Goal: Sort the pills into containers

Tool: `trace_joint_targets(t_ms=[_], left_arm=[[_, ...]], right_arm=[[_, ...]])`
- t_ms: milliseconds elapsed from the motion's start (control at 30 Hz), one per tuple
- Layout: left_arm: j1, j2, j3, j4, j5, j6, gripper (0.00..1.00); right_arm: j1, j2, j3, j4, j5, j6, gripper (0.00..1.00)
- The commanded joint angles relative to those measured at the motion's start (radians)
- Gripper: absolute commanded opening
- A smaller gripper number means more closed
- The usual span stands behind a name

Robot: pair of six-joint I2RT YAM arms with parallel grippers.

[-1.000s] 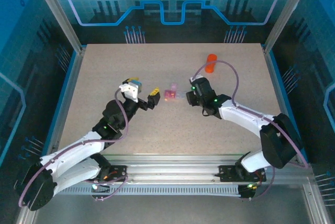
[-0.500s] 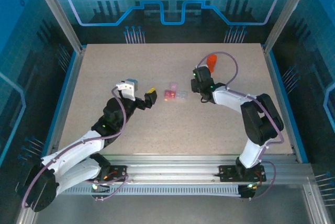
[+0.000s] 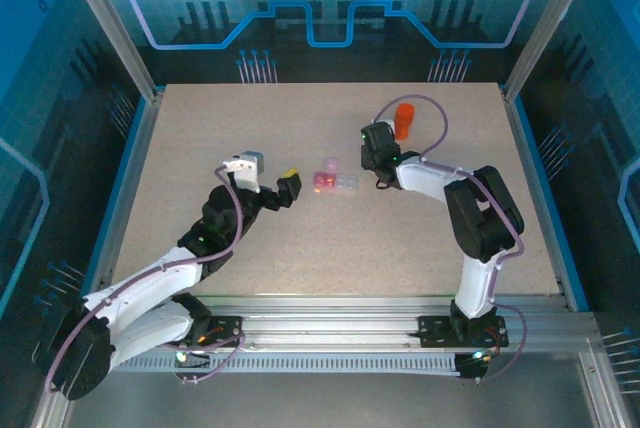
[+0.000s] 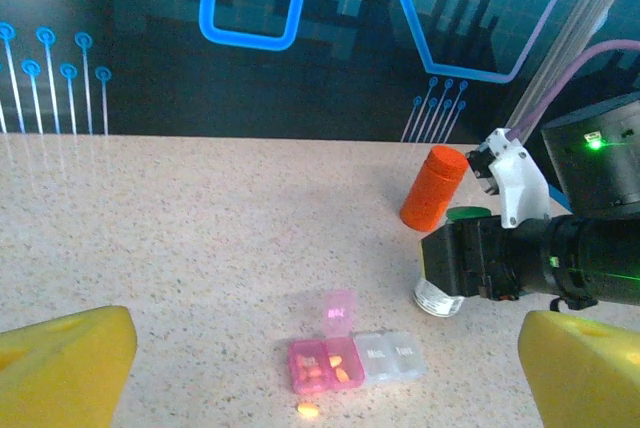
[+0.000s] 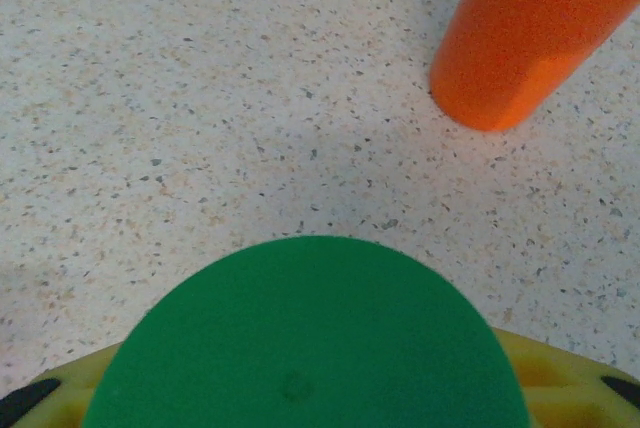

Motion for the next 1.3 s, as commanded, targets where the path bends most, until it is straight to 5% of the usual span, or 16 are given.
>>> trace_joint_targets(t_ms=[0, 133, 433, 700, 1000, 1267], left_arm=[[0.007, 0.012, 0.027, 0.012, 0.041, -0.036, 0.99], [0.007, 0.037, 0.06, -0.002, 0.029, -0.071, 0.99], [-0.004, 0.205, 0.223, -0.049, 0.059, -0.201, 0.9], [-0.042, 0.539, 0.587, -0.259, 0.127, -0.36, 0.8], [-0.045, 0.993, 1.06, -0.447, 0.286, -0.532, 0.6], [-0.049, 1.157, 1.194, -0.483, 0.322, -0.591, 0.5]], right_arm=[[-0.013, 0.008, 0.008, 0.051, 0.04, 0.041, 0.31], [-0.018, -0.035, 0.004, 0.013, -0.019, 0.06, 0.6], [-0.06, -0.301, -0.107, -0.054, -0.228, 0.059, 0.71], [-0.203, -0.448, -0.098, -0.136, -0.449, 0.025, 0.68], [-0.309, -0.28, -0.021, -0.027, -0.678, 0.035, 0.49], [-0.311, -0.21, -0.041, 0.052, -0.721, 0.058, 0.42]])
